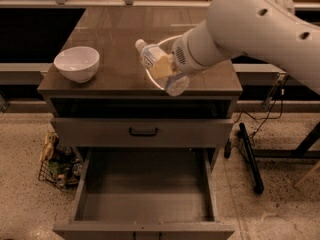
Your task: Place blue plastic bottle into middle drawer
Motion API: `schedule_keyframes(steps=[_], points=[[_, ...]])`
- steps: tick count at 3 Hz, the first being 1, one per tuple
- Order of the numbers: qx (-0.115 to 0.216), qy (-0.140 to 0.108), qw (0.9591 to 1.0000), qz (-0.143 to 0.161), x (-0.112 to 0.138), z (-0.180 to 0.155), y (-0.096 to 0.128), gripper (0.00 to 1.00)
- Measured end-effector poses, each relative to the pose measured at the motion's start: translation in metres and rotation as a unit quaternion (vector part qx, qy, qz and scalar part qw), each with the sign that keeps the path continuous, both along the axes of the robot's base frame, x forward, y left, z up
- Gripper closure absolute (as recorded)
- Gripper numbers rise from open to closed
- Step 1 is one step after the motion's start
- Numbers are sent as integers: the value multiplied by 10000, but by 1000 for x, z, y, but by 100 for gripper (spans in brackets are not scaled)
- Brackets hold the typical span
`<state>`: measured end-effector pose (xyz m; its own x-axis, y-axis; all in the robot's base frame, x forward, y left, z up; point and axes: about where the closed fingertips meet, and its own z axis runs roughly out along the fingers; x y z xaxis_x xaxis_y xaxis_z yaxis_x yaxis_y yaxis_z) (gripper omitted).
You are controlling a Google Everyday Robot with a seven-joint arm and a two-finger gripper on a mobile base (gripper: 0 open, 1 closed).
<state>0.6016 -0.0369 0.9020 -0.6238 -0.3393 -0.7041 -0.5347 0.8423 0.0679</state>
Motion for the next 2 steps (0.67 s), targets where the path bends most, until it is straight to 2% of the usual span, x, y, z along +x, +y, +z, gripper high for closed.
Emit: schedule_keyframes(steps=[1, 2], points=[[518, 315, 9974, 396, -26, -14, -9, 100], [532, 396, 9927, 1008, -52, -12, -20, 100]])
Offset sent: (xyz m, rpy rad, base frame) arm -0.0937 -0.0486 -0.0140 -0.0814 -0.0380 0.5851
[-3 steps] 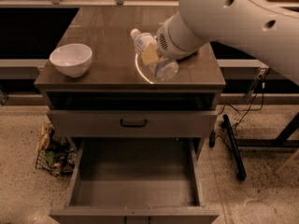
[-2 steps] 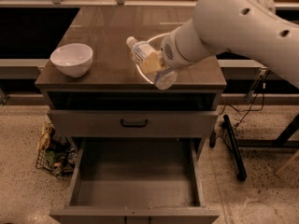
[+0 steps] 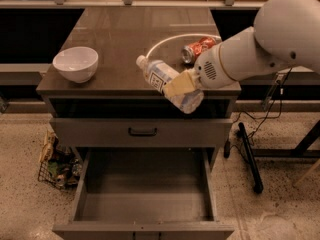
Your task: Place blue plastic bottle into middle drawer
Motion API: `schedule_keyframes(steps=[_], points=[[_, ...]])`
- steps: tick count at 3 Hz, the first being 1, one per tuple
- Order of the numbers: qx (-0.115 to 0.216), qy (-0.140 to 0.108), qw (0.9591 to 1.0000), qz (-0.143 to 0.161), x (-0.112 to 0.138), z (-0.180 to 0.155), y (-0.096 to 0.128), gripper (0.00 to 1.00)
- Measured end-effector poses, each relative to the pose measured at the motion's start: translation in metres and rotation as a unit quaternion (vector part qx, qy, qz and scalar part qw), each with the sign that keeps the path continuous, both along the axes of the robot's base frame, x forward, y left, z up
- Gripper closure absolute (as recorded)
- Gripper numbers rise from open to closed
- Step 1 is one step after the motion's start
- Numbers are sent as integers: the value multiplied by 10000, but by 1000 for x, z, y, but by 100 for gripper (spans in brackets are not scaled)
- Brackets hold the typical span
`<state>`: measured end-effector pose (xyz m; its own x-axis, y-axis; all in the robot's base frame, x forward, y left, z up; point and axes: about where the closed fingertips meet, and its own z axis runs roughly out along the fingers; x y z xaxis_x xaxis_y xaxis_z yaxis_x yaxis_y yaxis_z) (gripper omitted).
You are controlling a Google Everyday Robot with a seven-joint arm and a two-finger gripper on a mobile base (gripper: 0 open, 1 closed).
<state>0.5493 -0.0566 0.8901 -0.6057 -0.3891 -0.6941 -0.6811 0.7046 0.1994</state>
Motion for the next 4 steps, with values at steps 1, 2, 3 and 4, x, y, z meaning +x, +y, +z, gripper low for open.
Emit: schedule_keyframes(steps=[1, 2, 3, 4], points=[[-231, -152, 9989, 383, -8, -3, -2, 100], [-44, -220, 9983, 530, -12, -5, 6, 100], [229, -329, 9946, 962, -30, -26, 14, 100], [264, -557, 9857, 1568, -55, -46, 14, 100]])
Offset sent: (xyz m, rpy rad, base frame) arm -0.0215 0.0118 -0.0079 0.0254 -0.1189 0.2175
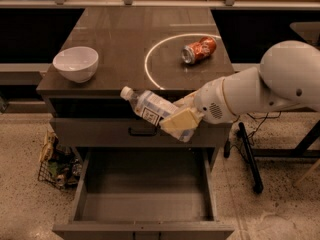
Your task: Place blue plastic bottle into middle drawer
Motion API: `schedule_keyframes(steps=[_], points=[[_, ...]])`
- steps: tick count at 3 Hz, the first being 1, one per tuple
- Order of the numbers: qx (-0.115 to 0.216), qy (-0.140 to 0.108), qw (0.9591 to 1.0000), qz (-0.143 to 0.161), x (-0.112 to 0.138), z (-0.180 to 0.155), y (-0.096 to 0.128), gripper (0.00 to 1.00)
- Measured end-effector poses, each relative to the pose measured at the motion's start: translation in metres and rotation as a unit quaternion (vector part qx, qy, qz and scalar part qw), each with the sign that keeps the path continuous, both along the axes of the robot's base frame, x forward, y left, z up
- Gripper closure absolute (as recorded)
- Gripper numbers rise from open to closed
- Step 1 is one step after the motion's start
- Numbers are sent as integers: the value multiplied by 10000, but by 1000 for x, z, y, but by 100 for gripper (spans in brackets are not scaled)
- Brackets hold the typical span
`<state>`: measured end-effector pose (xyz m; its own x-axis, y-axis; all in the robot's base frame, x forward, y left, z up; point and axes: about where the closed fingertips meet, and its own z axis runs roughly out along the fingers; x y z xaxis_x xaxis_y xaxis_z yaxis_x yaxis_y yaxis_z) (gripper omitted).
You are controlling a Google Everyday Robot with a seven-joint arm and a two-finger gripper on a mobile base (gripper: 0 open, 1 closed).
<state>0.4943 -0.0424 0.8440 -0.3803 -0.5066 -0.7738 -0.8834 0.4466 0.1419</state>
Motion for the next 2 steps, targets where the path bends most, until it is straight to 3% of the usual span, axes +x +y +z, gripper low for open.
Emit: schedule_keyframes(steps=[1, 2], points=[[-398, -387, 9968, 580, -25, -26, 2, 100], [-946, -702, 9892, 870, -47, -62, 7, 100]])
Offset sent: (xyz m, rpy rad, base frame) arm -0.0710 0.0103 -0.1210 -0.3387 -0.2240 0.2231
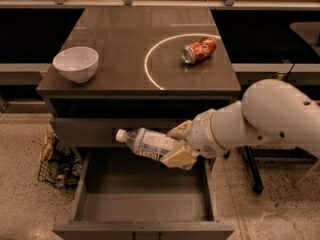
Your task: Place blue plastic bottle into middle drawer
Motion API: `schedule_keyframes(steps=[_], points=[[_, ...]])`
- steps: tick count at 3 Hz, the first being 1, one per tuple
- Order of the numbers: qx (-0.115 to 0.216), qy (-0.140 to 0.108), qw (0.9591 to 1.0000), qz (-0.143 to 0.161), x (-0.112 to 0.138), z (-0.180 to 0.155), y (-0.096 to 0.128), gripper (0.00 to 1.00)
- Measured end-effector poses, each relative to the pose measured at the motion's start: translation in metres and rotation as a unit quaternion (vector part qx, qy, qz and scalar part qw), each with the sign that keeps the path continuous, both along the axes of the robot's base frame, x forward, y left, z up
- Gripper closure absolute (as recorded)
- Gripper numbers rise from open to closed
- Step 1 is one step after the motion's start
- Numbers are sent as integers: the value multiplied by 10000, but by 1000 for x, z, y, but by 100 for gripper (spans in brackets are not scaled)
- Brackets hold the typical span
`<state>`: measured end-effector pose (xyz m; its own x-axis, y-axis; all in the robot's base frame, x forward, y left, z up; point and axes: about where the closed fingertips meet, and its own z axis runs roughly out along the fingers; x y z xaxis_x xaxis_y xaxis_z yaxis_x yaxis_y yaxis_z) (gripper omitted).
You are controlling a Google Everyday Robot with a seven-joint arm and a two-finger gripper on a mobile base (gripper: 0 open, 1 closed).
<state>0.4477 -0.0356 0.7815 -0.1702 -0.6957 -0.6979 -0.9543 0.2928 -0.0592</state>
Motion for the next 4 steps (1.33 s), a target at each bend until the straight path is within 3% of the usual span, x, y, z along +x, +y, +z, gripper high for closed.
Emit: schedule_keyframes(steps=[1, 2, 3, 4], points=[[-447, -156, 9989, 76, -14, -48, 5, 100], [-744, -89, 9972, 49, -23, -102, 13, 100], [-775, -64, 9970, -13, -25, -112, 18, 100], [-654, -193, 9974, 242, -21, -143, 31, 100]])
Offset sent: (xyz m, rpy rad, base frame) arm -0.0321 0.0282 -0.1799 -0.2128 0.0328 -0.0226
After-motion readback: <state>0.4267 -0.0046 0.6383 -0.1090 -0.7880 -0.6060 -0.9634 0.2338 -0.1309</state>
